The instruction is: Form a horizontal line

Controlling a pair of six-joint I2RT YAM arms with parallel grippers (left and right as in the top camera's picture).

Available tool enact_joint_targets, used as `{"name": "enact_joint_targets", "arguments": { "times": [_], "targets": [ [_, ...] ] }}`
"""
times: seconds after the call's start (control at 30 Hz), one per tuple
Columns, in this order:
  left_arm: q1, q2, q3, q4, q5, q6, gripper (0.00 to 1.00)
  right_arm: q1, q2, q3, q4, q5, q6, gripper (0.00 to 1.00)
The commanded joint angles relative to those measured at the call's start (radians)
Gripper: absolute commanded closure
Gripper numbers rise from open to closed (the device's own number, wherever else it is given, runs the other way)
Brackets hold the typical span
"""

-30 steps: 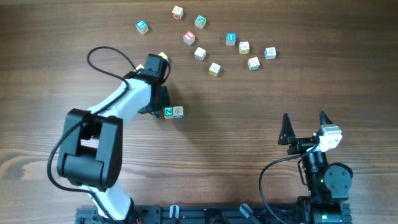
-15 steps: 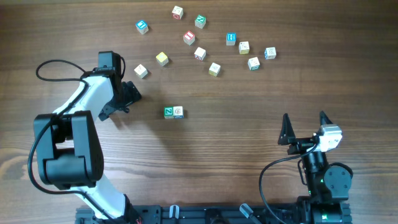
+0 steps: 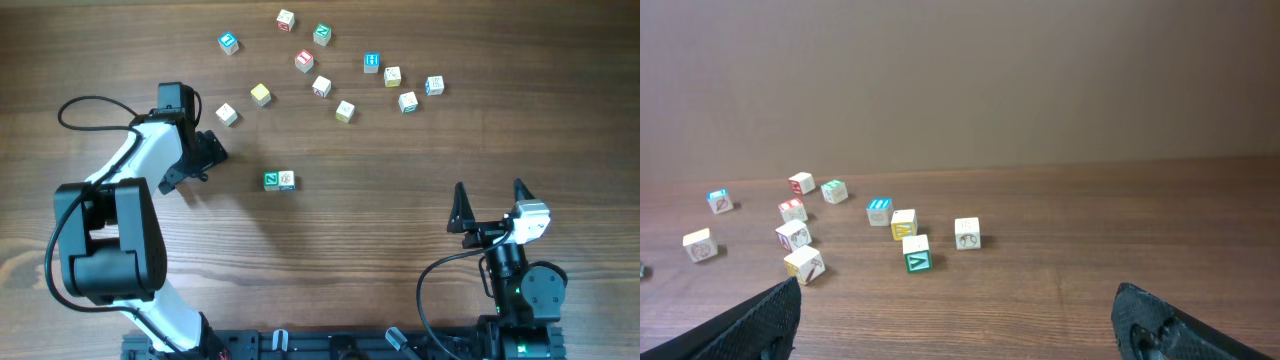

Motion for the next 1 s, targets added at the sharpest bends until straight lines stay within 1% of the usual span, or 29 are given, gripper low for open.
{"name": "enact_joint_targets", "arguments": {
  "times": [0.0,0.33,0.37,0.43,0.5,0.53,0.6,0.67,0.77,0.87,0.9,0.97],
  "targets": [
    [-0.003,0.011,-0.005,-0.002,-0.006,-0.003,0.0,0.004,-0.008,-0.001,0.005,-0.013,-0.01,0.0],
    [-0.003,0.011,-0.005,-0.002,-0.006,-0.003,0.0,0.004,-0.008,-0.001,0.005,-0.013,-0.01,0.0],
    [-0.003,0.011,-0.005,-0.002,-0.006,-0.003,0.0,0.004,-0.008,-0.001,0.057,-0.015,-0.011,0.0],
    [-0.003,0.011,-0.005,-0.002,-0.006,-0.003,0.0,0.004,-0.008,-0.001,0.085,-0.003,-0.002,0.0],
    [-0.003,0.011,-0.005,-0.002,-0.006,-0.003,0.0,0.004,-0.008,0.0,0.126,-0.067,0.003,0.0],
    [-0.003,0.011,-0.005,-0.002,-0.006,-0.003,0.0,0.004,-0.008,0.007,0.124,-0.101,0.013,0.0],
    [-0.003,0.011,-0.005,-0.002,-0.006,-0.003,0.0,0.004,-0.008,0.046,0.102,-0.107,0.077,0.0],
    [-0.003,0.011,-0.005,-0.002,-0.006,-0.003,0.0,0.004,-0.004,0.089,0.102,-0.107,0.093,0.0],
    [-0.003,0.011,-0.005,-0.002,-0.006,-0.003,0.0,0.004,0.072,0.246,0.102,-0.133,0.104,0.0],
    [-0.003,0.011,-0.005,-0.002,-0.006,-0.003,0.0,0.004,0.209,0.416,0.085,-0.164,0.103,0.0],
    [-0.003,0.011,-0.005,-0.002,-0.006,-0.003,0.0,0.004,0.25,0.469,0.059,-0.164,0.107,0.0],
    [-0.003,0.011,-0.005,-0.002,-0.006,-0.003,0.0,0.004,0.404,0.693,-0.113,-0.183,0.102,0.0]
  ]
}}
